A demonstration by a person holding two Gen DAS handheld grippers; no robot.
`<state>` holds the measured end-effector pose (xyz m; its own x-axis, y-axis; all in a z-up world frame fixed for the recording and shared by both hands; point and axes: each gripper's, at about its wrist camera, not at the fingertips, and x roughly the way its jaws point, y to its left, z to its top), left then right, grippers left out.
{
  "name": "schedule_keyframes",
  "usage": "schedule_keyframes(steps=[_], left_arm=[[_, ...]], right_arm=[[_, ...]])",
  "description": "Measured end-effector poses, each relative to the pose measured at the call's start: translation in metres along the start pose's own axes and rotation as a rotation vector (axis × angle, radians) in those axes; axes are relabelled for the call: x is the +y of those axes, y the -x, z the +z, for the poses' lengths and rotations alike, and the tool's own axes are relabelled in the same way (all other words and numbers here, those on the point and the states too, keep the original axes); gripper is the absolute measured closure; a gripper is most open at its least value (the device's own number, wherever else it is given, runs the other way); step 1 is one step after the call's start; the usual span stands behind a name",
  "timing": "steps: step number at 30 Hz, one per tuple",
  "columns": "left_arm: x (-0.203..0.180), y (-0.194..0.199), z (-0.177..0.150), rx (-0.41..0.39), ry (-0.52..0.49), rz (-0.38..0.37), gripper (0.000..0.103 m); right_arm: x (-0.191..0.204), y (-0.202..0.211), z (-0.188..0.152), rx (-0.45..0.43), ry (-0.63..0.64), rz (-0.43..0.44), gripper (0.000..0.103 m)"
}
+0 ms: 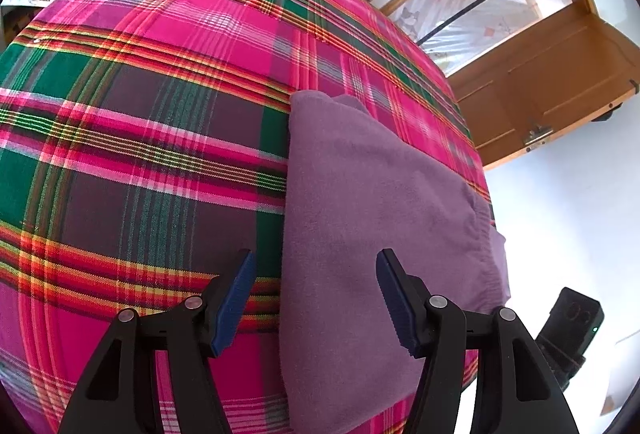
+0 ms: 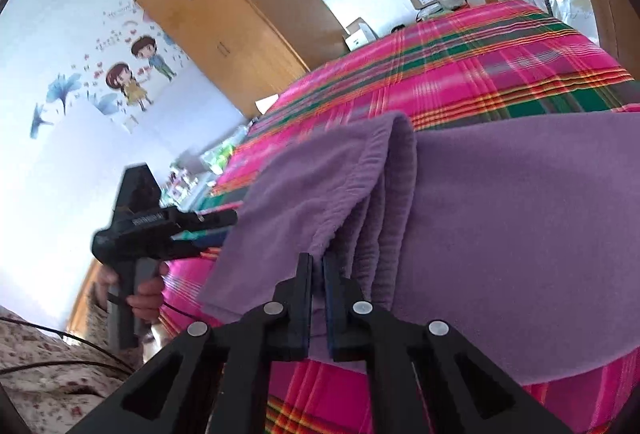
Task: Fold clothes
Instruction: 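Press the folded edge down onto the sweatpants with the right gripper, then open the right gripper and withdraw it from the sweatpants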
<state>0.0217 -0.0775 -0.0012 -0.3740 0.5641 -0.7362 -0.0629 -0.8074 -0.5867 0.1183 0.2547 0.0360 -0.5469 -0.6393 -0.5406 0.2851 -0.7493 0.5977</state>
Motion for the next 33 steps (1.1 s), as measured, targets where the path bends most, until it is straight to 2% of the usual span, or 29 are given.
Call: schedule_keyframes(steps=[3,6,10,14,16,20,22,26,33], left_arm=[[-0.001,0.0,0.0,0.0,-0.003,0.003,0.039],[-0.001,0.001,-0.001,0.001,-0.005,0.004,0.039],[-0.003,0.001,-0.001,0.002,-0.005,0.008,0.039],[-0.004,0.001,-0.002,0.003,-0.006,0.014,0.039],[-0.005,0.001,-0.002,0.006,-0.007,0.019,0.039],[-0.007,0.0,-0.005,0.01,-0.015,0.027,0.039],[-0.007,0.0,-0.006,0.01,-0.019,0.029,0.039],[-0.006,0.001,-0.006,0.017,-0.018,0.03,0.039],[-0.001,0.005,-0.006,0.029,-0.003,0.017,0.039]], right_arm=[[-0.008,0.001,-0.003,0.006,-0.033,-0.025,0.098],[-0.019,-0.011,-0.01,0.05,-0.081,-0.04,0.097],[-0.019,-0.01,-0.006,0.04,-0.093,-0.041,0.094],[-0.015,-0.006,0.009,0.003,-0.048,-0.1,0.081],[-0.018,-0.008,0.022,-0.022,-0.038,-0.111,0.079],[-0.028,-0.027,0.046,-0.017,-0.058,-0.145,0.073],[-0.029,-0.038,0.051,-0.007,-0.046,-0.157,0.073],[-0.036,-0.051,0.047,0.021,-0.042,-0.242,0.073],[-0.028,-0.04,0.044,-0.003,-0.024,-0.313,0.069]])
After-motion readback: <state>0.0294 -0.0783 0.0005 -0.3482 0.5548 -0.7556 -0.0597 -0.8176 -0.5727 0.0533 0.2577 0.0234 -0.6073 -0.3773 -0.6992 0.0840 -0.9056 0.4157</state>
